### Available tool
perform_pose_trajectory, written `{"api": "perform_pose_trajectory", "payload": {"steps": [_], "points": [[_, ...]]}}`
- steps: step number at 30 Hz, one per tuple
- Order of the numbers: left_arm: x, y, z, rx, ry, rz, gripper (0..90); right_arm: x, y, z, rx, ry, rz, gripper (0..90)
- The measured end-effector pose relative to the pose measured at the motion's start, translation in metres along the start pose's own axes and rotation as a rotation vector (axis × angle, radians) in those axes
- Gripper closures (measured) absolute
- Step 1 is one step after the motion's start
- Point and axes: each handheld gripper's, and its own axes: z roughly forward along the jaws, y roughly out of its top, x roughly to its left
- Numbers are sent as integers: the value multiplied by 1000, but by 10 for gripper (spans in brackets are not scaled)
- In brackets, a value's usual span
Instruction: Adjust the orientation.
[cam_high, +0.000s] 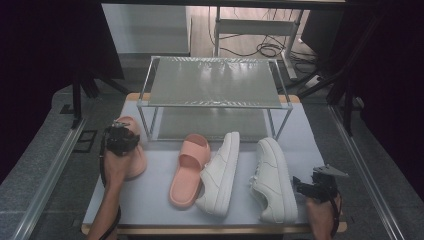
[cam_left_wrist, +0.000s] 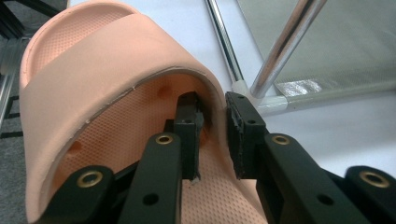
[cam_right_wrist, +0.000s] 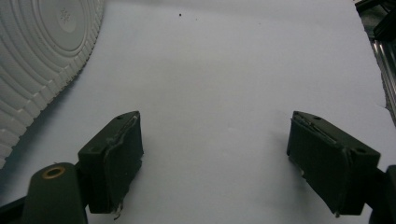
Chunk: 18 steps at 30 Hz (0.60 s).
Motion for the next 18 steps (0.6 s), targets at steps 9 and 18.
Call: {"api": "perform_pose_trajectory", "payload": {"steps": [9, 18], "points": [[7, -1, -8, 3, 25, -2, 817, 0, 0, 0, 0, 0, 0, 187], [17, -4, -25, -17, 42, 2, 852, 0, 0, 0, 1, -1, -1, 187]]}}
